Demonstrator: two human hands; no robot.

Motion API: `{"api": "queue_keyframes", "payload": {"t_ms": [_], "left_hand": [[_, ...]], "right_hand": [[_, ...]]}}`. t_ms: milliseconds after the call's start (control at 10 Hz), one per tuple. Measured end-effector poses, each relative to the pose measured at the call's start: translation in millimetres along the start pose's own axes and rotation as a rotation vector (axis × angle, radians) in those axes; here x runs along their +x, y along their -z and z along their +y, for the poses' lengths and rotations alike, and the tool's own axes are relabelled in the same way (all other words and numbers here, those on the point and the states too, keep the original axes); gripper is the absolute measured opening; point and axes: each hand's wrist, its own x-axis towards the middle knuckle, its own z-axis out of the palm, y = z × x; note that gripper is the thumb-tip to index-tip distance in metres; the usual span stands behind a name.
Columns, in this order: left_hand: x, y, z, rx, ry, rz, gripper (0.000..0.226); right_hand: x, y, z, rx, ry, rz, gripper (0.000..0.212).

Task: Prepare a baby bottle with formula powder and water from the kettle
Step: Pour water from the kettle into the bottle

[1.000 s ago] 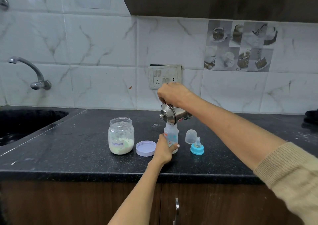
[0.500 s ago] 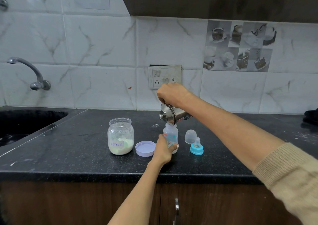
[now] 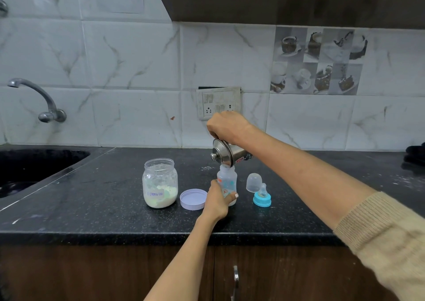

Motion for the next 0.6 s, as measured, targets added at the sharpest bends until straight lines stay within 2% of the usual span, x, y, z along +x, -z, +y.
{"api": "queue_keyframes", "payload": {"t_ms": [100, 300, 400, 500, 600], "left_hand": [[-0.3, 0.1, 0.3, -0.006, -0.001, -0.001, 0.052], [0.4, -0.1, 0.1, -0.01, 0.0, -0.004, 0.052], [-0.2, 0.5, 0.1, -0.011, -0.004, -0.002, 0.051], [0.2, 0.2, -0.7, -0.004, -0.004, 0.0, 0.051], [0.9, -0.3, -1.3, -0.003, -0.006, 0.0, 0.051]], "right_hand": [[1.0, -1.4, 0.1, 0.015, -0.009, -0.003, 0.028], [2.3, -4.5, 0.1, -0.012, -0.014, -0.027, 0.034], [2.9, -3.8, -0.5, 0.0, -0.022, -0.024, 0.022], [2.4, -2.6, -1.7, 0.008, -0.023, -0.007, 0.029], [2.2, -1.9, -1.7, -0.014, -0.029, -0.007, 0.026]]}}
